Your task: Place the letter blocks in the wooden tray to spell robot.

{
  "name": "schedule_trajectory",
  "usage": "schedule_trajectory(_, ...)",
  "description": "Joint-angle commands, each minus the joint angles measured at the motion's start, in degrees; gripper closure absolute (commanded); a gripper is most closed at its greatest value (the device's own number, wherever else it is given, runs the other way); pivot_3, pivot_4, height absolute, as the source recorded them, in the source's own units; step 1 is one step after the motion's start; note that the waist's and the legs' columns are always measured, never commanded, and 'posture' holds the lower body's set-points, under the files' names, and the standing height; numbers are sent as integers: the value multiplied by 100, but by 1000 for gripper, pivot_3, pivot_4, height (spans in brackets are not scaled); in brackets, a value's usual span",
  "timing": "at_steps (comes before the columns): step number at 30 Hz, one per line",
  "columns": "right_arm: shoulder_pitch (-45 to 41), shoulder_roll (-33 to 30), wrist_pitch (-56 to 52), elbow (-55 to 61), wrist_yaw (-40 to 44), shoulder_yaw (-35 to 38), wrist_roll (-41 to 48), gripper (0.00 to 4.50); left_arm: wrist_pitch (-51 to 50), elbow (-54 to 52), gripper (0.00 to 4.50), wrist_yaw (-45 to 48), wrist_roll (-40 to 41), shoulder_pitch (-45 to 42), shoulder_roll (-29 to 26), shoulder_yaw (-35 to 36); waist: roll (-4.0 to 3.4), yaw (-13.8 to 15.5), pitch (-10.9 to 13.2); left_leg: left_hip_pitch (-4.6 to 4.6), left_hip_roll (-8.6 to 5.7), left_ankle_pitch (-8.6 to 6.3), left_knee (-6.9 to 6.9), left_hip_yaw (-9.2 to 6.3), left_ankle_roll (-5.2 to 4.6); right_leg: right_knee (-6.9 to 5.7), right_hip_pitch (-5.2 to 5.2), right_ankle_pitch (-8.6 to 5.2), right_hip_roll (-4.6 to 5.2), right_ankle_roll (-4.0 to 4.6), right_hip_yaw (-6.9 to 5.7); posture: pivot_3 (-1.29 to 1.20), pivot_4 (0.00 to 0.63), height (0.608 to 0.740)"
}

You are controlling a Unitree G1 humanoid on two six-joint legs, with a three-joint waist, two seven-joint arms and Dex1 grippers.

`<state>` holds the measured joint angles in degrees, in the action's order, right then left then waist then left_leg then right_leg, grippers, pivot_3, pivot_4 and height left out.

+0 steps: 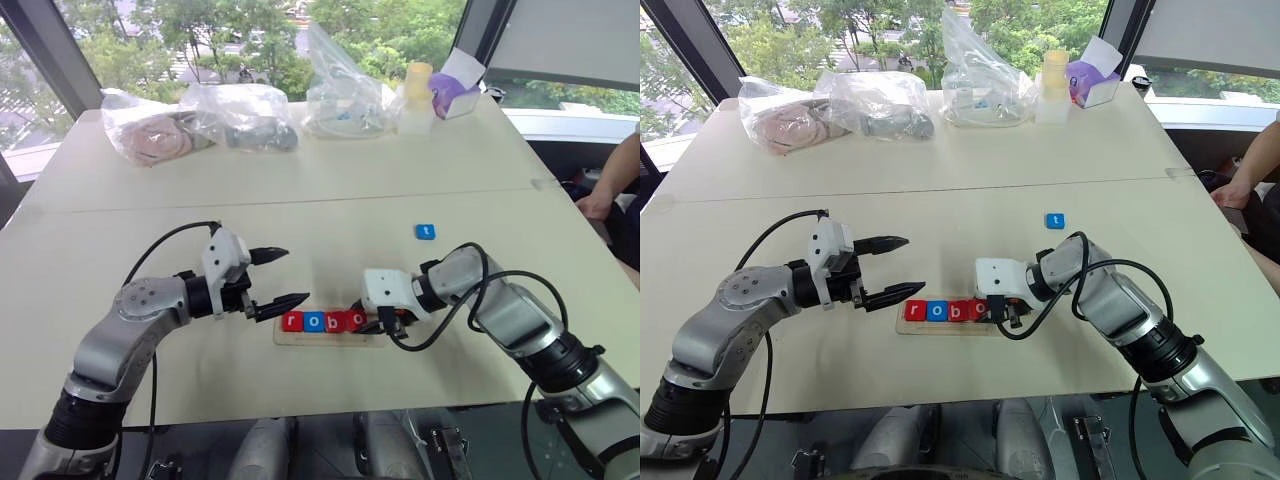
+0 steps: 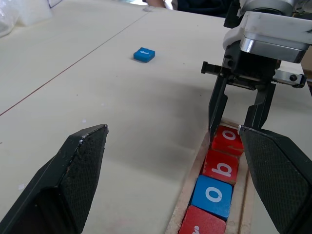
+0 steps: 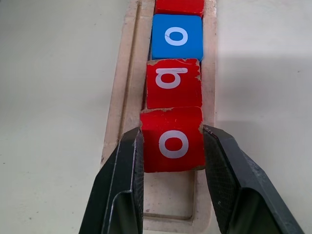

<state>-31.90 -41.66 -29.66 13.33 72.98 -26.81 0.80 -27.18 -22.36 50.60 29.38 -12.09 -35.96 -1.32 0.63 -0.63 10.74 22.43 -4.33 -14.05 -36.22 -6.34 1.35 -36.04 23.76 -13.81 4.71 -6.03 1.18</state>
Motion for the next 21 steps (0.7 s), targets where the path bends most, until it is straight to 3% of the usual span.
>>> schedule_trajectory(1, -100, -54, -23, 221, 33, 39, 28, 1975, 49, -114, 0, 5, 39, -92, 10, 49, 0, 0, 0, 0, 0, 0, 0, 0, 0, 0, 0, 0, 0, 0, 0, 0, 150, 740)
schedule_trajectory(5, -139, -67, -80, 229, 65, 91, 66, 37, 43, -95, 0, 10, 37, -121, 17, 44, 0, 0, 0, 0, 0, 0, 0, 0, 0, 0, 0, 0, 0, 0, 0, 0, 150, 740)
schedule_trajectory(21, -202, -159, -189, 9, -35, 453, 227, 37, 30, -76, 0, 8, 32, -147, 44, 21, 0, 1, 0, 0, -1, 0, 0, 0, 0, 1, 0, 0, 1, 0, -1, 0, 150, 740)
